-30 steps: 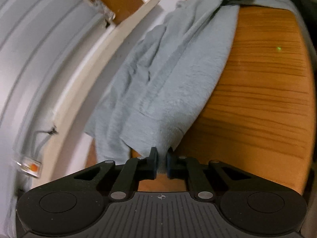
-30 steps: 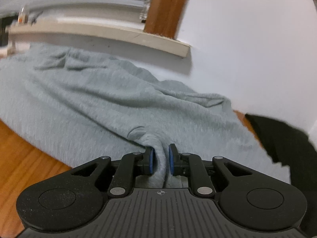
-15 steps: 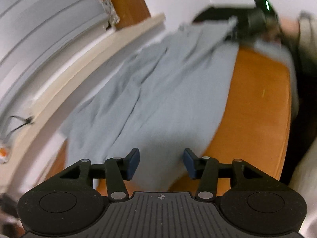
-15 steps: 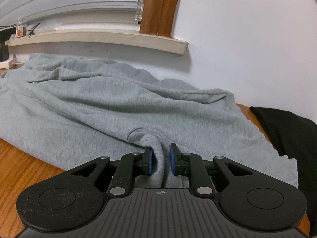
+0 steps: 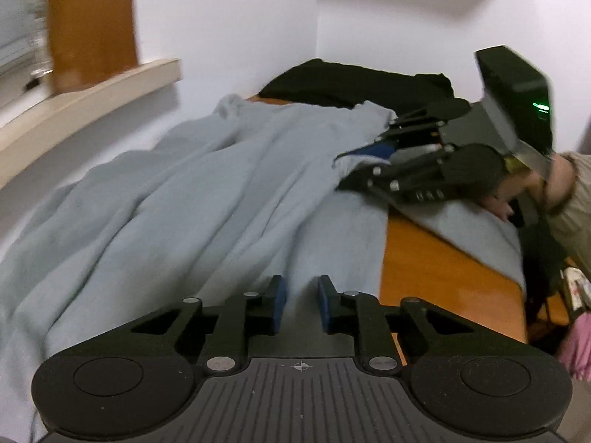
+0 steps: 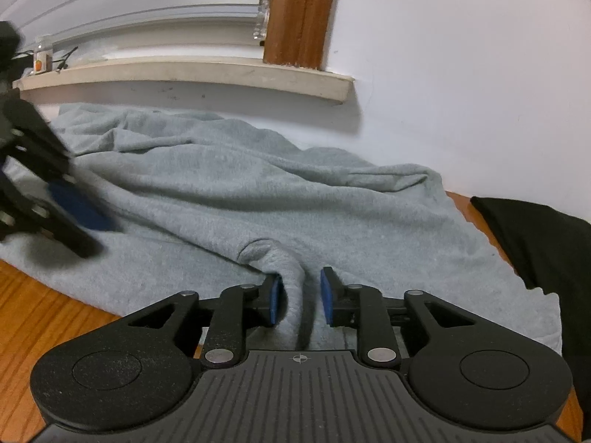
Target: Fold clothes
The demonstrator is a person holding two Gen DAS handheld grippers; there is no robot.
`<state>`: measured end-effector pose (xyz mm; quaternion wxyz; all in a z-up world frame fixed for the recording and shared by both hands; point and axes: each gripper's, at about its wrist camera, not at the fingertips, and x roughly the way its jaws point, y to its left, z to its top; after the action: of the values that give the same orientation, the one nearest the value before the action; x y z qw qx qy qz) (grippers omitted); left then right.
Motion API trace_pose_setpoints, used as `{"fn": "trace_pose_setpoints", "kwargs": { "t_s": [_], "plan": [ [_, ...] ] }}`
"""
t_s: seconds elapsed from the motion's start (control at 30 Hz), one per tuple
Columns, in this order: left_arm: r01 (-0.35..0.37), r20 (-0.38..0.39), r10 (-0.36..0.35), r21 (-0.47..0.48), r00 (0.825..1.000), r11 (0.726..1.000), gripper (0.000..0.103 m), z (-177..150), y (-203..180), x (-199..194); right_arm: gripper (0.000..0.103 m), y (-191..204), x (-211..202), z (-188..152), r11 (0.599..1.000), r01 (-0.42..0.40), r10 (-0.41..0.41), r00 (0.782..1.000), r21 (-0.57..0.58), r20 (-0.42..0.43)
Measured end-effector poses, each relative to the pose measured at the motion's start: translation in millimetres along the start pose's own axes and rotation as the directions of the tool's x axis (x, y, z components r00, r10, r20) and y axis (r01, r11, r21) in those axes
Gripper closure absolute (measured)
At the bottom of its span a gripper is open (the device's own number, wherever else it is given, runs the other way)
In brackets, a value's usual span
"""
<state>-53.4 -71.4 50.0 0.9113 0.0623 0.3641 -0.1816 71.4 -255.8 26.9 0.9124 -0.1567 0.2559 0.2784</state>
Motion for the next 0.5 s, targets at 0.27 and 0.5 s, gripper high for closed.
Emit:
{"fn": "trace_pose_setpoints", "kwargs": {
  "t_s": [0.27,0.5],
  "plan": [
    [0.011,0.115,0.001,-0.111,0.993,0.994,0.082,7,24,28,0.072,4,-3,-1,1.0,0.004,-0.003,1.0,-0.023,0.008],
    [0.005,0.11,0.01,-0.132,0.994,0.991,0.082,8,29,28,0.031,-3,-35,-8,1.0,-0.001,-0.002,0.993,0.028,0.12]
  ]
}}
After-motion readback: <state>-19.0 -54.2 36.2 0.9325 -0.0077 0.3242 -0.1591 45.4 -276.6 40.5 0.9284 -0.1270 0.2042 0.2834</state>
